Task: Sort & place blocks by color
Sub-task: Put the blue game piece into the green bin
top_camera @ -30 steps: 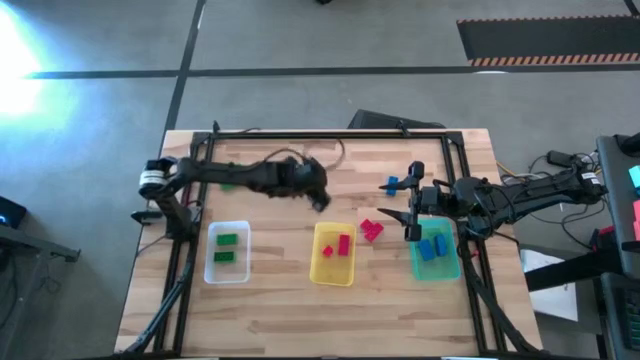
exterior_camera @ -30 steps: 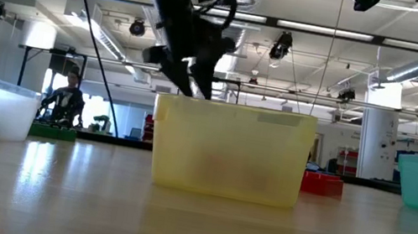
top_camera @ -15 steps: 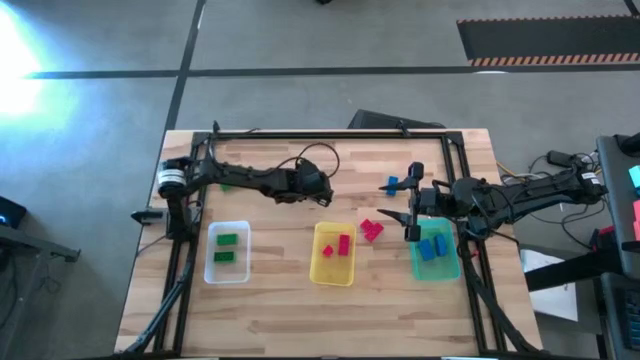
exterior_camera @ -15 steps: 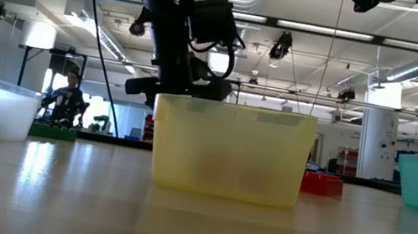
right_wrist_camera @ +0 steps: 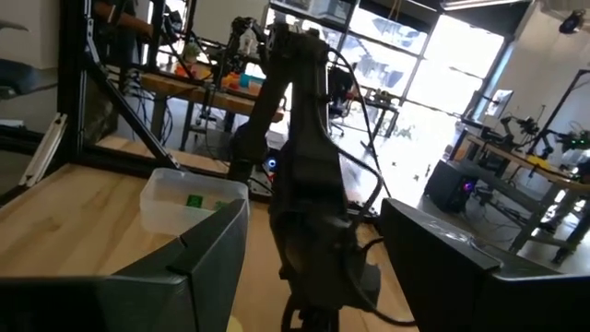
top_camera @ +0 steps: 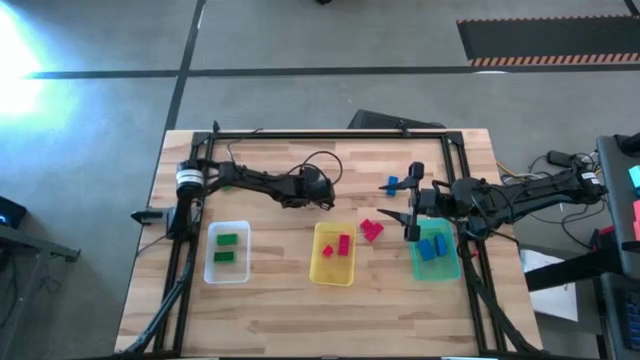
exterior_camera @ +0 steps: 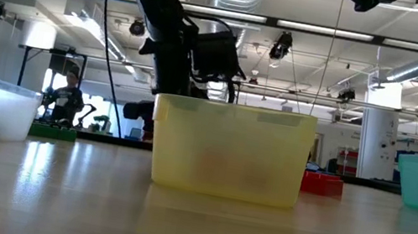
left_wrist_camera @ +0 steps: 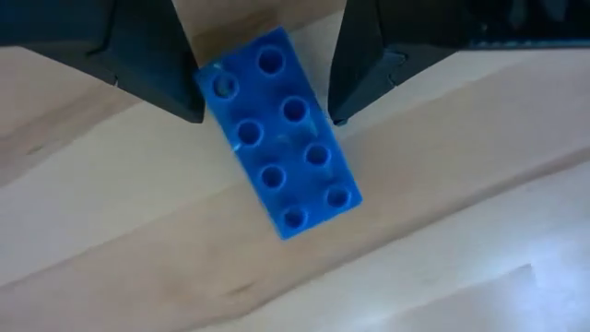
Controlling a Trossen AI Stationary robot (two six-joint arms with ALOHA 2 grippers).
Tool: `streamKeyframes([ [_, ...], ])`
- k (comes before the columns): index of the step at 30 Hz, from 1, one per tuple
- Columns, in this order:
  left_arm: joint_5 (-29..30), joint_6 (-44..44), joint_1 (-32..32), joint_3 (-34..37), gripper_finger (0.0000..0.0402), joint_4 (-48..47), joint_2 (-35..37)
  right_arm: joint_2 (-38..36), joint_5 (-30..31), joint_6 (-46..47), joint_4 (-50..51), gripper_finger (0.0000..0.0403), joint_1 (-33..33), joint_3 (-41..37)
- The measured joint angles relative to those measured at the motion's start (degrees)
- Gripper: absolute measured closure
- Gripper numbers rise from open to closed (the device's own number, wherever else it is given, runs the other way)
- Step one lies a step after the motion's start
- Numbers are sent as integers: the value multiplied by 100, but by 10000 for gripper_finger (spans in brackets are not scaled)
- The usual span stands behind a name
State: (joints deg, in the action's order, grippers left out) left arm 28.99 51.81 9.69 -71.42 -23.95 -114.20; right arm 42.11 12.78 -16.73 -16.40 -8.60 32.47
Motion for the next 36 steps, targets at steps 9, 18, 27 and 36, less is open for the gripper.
streamKeyframes([
  [9, -5, -184, 9, 42, 271, 171, -84, 0, 139, -85, 11, 165, 2, 0],
  [18, 74, -911, -38, 50, 271, 189, 124, 7, 142, -219, 16, 165, 2, 0],
  [27, 723, -3045, -604, 95, 271, 795, 1519, 65, 31, -206, -76, 165, 0, -3],
  [36, 262, -5723, -1520, 952, 271, 3247, 2451, 389, -38, 29, -816, 165, 0, -185],
])
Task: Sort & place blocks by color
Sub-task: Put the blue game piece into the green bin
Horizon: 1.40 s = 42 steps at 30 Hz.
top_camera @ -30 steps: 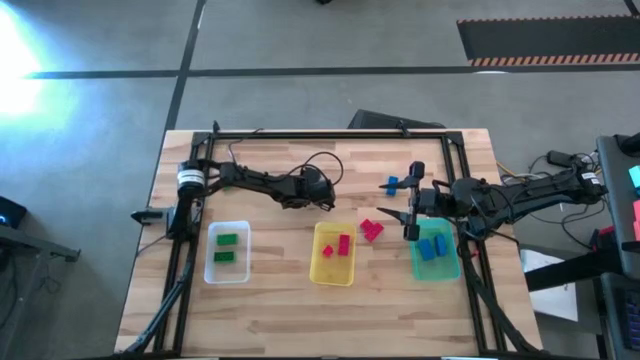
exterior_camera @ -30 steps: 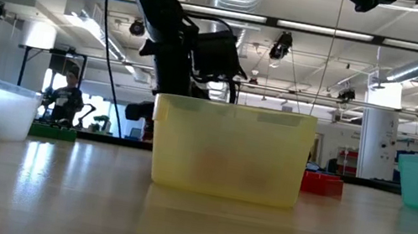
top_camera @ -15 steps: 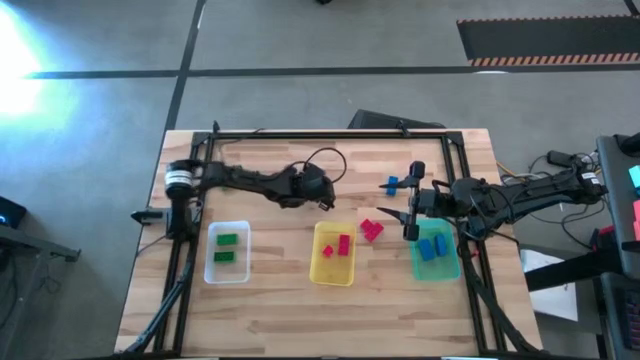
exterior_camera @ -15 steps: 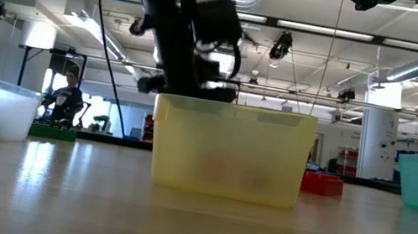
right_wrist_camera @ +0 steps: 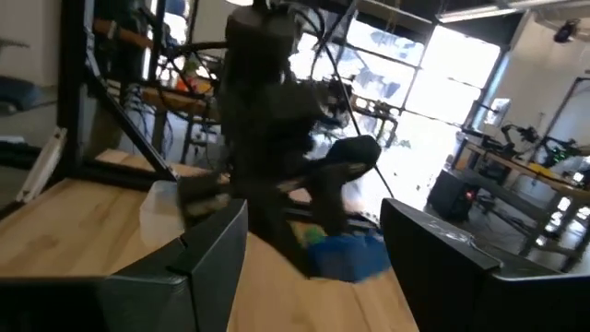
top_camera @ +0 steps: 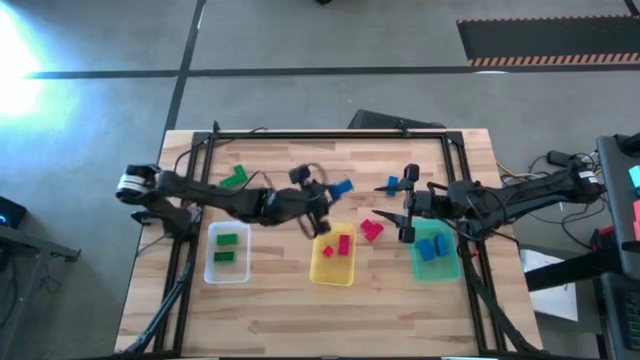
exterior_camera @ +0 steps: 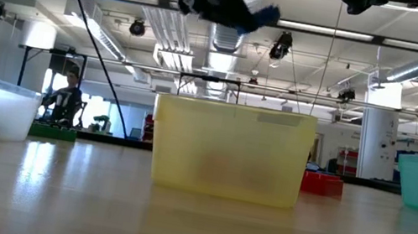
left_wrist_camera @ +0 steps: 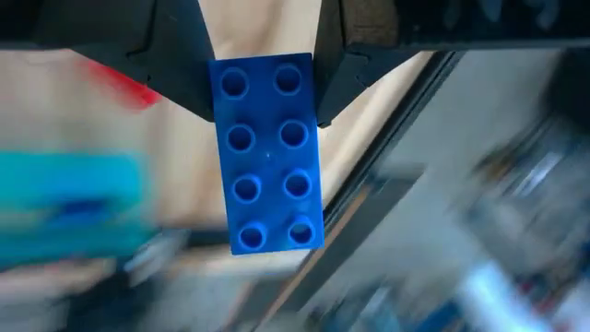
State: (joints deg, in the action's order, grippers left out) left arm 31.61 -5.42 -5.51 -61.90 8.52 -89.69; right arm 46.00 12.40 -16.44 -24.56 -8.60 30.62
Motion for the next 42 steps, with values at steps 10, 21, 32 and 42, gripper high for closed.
streamKeyframes([
  [10, -1588, -888, -313, 1608, 271, 4053, 258, 1150, -335, 151, -1932, 151, 6, -87],
  [21, -1964, -895, -314, 1669, 268, 4357, 253, 2363, -363, 288, -2415, 133, 15, 704],
  [32, -2106, -900, -314, 1695, 268, 4396, 253, 2736, -662, 255, -2395, 173, 15, 1057],
  [42, -2105, -958, -314, 1697, 267, 4342, 253, 2732, -703, 171, -2358, 279, 13, 1051],
])
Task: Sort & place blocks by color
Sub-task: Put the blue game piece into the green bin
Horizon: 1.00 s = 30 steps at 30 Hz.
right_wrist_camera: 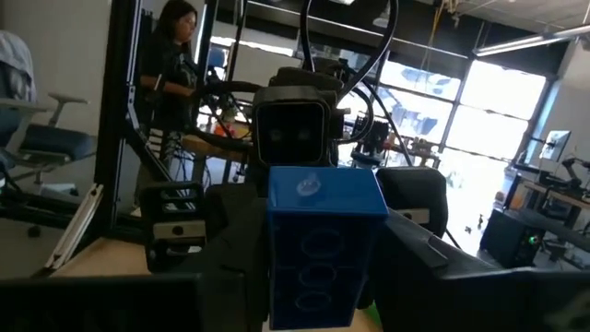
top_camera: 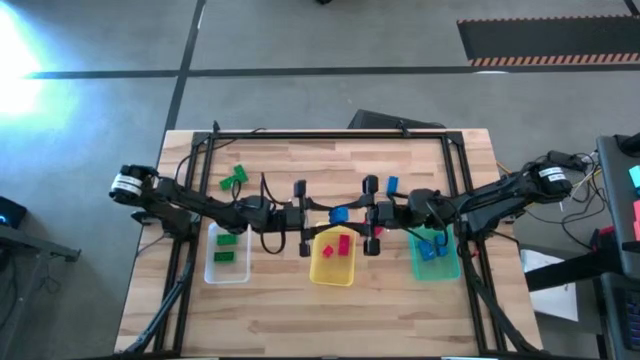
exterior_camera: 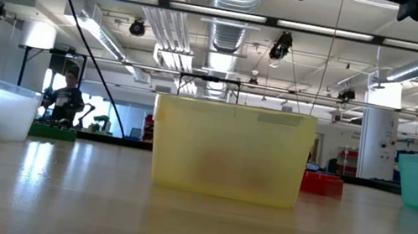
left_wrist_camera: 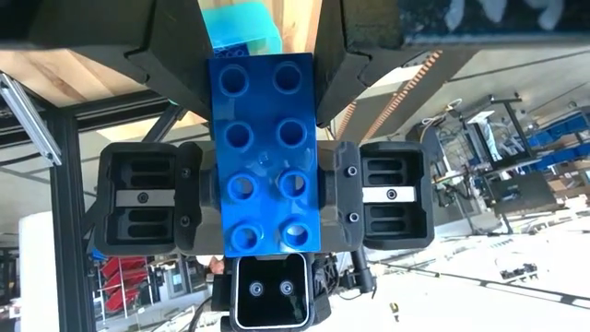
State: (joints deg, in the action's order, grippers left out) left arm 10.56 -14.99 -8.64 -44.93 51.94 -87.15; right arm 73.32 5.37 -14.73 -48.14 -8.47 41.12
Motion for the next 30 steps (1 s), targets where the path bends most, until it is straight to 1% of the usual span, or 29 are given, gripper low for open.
streamKeyframes([
  [4, 1, 31, 0, -2, 266, 4, -2, 0, 4, 16, -1, 279, 0, -2],
  [7, 5, 98, 0, -2, 251, 2, -2, 0, 7, -3, 22, 279, 0, -2],
  [10, 16, 138, 0, 0, 219, -8, -2, -2, 24, -31, 30, 279, 2, -4],
  [14, 24, 129, 0, 9, 164, -33, -2, -31, 78, -24, 94, 279, 2, -4],
  [17, 87, 94, 0, 19, 130, -118, 24, -179, 127, 68, 665, 279, 1, 80],
  [20, 353, 57, 2, 22, 107, -456, 115, -414, 256, 326, 1787, 279, 1, 304],
  [22, 526, -18, 2, 27, 99, -729, 191, -580, 395, 585, 2800, 279, 0, 530],
  [26, 746, -45, 4, 31, 95, -1120, 355, -770, 651, 1488, 5438, 279, 2, 1192],
  [30, 831, -68, 4, 31, 96, -1313, 533, -682, 667, 2680, 7985, 279, 2, 1885],
])
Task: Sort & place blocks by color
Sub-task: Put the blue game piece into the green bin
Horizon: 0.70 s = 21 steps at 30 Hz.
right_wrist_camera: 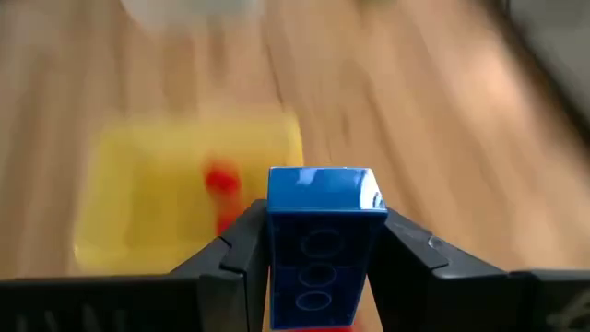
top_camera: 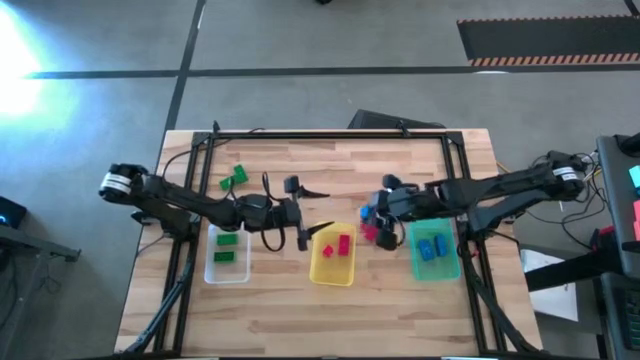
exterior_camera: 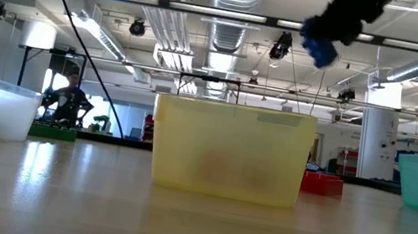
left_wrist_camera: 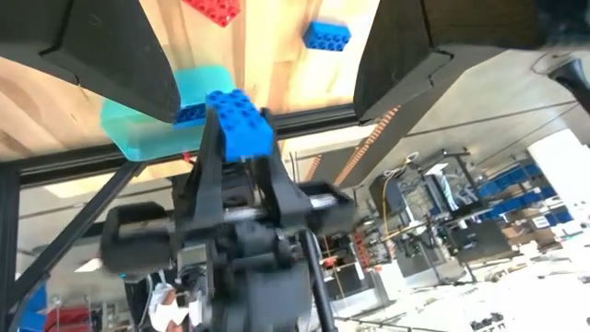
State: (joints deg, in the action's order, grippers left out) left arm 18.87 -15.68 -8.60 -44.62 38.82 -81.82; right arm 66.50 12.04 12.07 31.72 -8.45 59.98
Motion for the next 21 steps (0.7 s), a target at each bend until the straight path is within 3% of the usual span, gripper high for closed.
streamKeyframes([
  [5, 12, -23, 0, 0, 96, -86, 115, 213, -171, 1008, 2470, 279, -2, 405],
  [9, 11, -31, 2, -4, 96, -86, 129, 315, -698, 1092, 3787, 279, -2, 409],
  [15, 12, -29, 25, -4, 96, -86, 129, 389, -1612, 1042, 4215, 279, -18, -217],
  [21, 12, -142, 35, -4, 96, -82, 129, 391, -1353, 879, 4249, 279, -30, -865],
])
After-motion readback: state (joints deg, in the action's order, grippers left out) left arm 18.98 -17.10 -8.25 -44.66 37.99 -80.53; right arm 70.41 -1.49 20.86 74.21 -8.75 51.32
